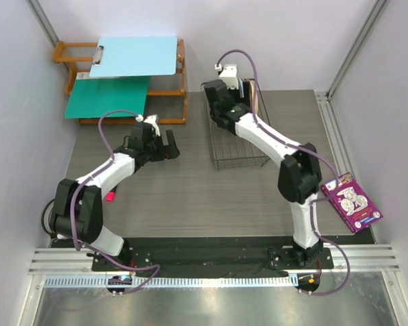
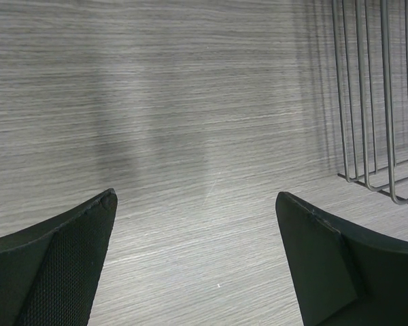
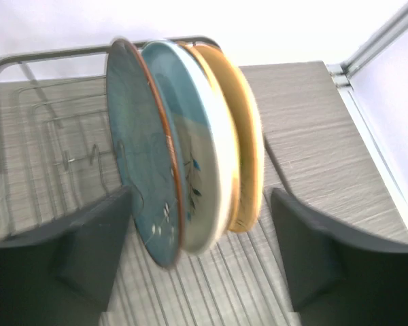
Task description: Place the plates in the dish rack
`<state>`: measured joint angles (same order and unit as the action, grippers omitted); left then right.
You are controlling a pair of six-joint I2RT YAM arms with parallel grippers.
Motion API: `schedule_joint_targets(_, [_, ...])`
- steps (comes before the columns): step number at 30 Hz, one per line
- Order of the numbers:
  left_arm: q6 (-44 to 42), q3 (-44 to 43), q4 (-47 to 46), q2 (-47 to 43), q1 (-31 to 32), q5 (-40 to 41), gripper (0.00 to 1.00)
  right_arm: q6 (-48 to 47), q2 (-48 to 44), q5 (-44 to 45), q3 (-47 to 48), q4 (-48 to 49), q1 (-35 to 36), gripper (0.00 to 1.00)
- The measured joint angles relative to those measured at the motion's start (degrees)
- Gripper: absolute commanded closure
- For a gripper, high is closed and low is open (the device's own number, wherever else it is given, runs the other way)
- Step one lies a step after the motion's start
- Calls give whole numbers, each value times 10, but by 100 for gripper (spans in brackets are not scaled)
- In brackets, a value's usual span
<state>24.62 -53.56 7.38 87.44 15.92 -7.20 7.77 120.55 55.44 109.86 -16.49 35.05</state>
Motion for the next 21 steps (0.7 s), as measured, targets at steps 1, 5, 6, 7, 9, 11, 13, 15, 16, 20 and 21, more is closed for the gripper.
schedule_joint_targets(1, [-2,-5,7,-1,0,4,1,-10,-24,-8,-14,0,1,0])
schedule_joint_targets(5, [-17,-43,40,-11,0,17,0,-30,-165,-53,-101,6,-5,0])
schedule_joint_targets(6, [-21,-53,44,-14,-1,19,1,-31,-199,-63,-124,13,-10,0])
schedule_joint_targets(7, [-27,-64,51,-19,-1,21,1,-32,-251,-74,-159,19,-17,0])
schedule_joint_targets(9, [-39,-89,67,-31,-2,23,1,-37,-324,-89,-214,32,-35,0])
schedule_joint_targets(11, [-54,-111,78,-40,-2,27,1,-52,-388,-94,-272,44,-55,0])
schedule_joint_targets(13, [-72,-127,88,-47,-2,31,0,-74,-434,-94,-336,51,-69,0])
schedule_joint_targets(15, [-91,-132,96,-57,-2,39,0,-103,-464,-93,-405,52,-69,0])
schedule_joint_targets(16, [-102,-133,102,-63,-2,43,1,-113,-471,-92,-428,49,-67,0])
schedule_joint_targets(20, [-141,-133,120,-81,-2,64,0,-156,-495,-96,-523,34,-74,0])
schedule_joint_targets(21, [-151,-134,125,-83,-2,72,1,-160,-500,-97,-534,30,-82,0])
